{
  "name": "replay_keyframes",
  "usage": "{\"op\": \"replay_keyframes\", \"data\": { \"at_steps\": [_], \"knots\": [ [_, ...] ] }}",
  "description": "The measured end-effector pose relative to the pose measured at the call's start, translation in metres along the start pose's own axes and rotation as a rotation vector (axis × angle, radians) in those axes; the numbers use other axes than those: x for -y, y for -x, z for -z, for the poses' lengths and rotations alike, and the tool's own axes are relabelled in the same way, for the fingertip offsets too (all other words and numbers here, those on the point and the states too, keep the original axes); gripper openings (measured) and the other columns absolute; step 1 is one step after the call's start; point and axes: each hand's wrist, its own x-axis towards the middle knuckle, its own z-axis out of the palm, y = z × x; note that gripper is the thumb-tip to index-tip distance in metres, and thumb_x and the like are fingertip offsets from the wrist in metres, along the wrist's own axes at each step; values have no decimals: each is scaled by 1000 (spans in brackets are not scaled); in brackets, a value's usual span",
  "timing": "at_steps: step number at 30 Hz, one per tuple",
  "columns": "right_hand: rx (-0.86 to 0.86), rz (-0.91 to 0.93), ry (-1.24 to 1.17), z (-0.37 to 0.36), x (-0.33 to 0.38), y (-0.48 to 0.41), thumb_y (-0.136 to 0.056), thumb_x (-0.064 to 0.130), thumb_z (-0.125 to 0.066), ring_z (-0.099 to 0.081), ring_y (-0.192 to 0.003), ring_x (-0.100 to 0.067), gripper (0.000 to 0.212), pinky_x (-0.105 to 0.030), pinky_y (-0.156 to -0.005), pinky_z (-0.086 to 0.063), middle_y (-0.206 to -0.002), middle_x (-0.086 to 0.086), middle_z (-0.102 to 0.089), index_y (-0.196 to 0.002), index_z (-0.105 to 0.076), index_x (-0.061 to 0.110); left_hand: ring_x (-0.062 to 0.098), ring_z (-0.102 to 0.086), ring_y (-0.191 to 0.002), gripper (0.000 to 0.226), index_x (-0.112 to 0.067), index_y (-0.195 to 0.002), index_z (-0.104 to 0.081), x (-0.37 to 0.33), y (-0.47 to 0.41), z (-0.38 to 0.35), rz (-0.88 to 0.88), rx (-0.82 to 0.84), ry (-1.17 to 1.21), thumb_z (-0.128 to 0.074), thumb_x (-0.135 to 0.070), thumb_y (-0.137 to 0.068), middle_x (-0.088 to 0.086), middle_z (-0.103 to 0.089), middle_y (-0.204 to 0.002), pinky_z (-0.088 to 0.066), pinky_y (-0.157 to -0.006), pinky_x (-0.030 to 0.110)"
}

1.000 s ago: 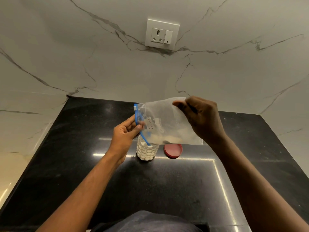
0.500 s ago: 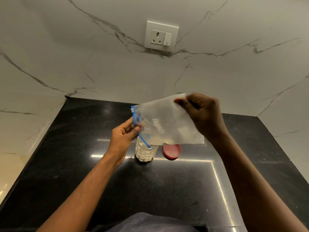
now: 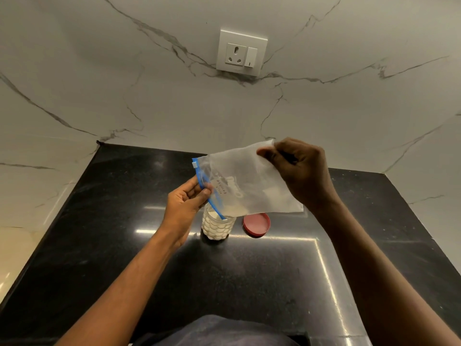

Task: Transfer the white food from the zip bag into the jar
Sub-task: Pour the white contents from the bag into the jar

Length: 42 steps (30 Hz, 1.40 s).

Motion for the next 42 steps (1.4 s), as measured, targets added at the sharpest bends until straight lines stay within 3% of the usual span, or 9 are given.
{"op": "replay_keyframes", "data": {
  "at_steps": [5, 8, 10, 14, 16, 19, 29, 36, 42],
  "knots": [
    [305, -239, 46, 4, -8, 20, -82, 39, -86, -59, -89, -5, 55, -16, -73, -50, -105, 11, -60, -126, -64, 17, 18, -76, -109, 35, -24, -120, -71, 3, 0, 0, 44, -63, 69, -62, 2, -98, -1, -81, -112, -64, -85, 29],
    [491, -419, 37, 13, -20, 36, -84, 27, -85, -62, -110, -15, 68, -37, -97, -57, -123, 7, -62, -143, -51, 27, 18, -77, -107, 36, -23, -120, -71, 5, -2, 2, 60, -84, 74, -61, 4, -98, 0, -81, -111, -65, -85, 29],
    [431, -392, 25, 15, -24, 44, -88, 19, -81, -66, -106, -17, 57, -44, -95, -60, -117, 7, -68, -138, -57, 29, 17, -77, -107, 36, -22, -122, -71, 5, -3, 2, 62, -79, 76, -61, 4, -98, -1, -81, -111, -65, -87, 31],
    [143, -249, -2, 17, -23, 43, -83, 25, -86, -71, -78, -11, 15, -32, -66, -61, -83, 10, -74, -92, -75, 23, 16, -77, -107, 37, -21, -124, -70, 8, -4, 3, 48, -70, 76, -61, 4, -98, 1, -81, -114, -64, -86, 29],
    [93, -213, 49, 11, -25, 42, -83, 37, -83, -70, -71, -19, 25, -40, -61, -61, -79, 0, -74, -84, -75, 13, 17, -77, -109, 38, -18, -128, -69, 9, -4, 3, 45, -66, 73, -61, 4, -98, 2, -80, -116, -64, -88, 30],
    [141, -217, 40, 2, -25, 43, -94, 34, -73, -69, -69, -24, 27, -48, -62, -57, -77, -6, -74, -89, -77, 8, 19, -75, -113, 39, -17, -131, -68, 8, -5, 6, 41, -73, 80, -64, 3, -97, 5, -79, -120, -63, -93, 34],
    [107, -183, -3, 1, -23, 43, -91, 21, -79, -69, -72, -2, 9, -12, -61, -49, -81, 12, -73, -96, -79, 13, 17, -76, -111, 39, -22, -125, -70, 5, -2, 6, 28, -72, 60, -63, 4, -97, -1, -81, -115, -63, -92, 32],
    [37, -172, 5, 1, -25, 44, -82, 28, -85, -71, -71, -14, 19, -31, -60, -60, -80, 4, -75, -85, -76, 11, 21, -74, -115, 43, -14, -134, -67, 8, -4, 7, 32, -71, 86, -65, 5, -96, 7, -77, -125, -63, -94, 35],
    [79, -186, -74, 1, -24, 44, -94, 9, -74, -71, -92, -2, 17, -17, -76, -58, -100, 15, -74, -107, -75, 19, 21, -75, -114, 41, -20, -128, -69, 9, -2, 7, 45, -84, 99, -66, 4, -95, 6, -78, -121, -63, -94, 35]
  ]
}}
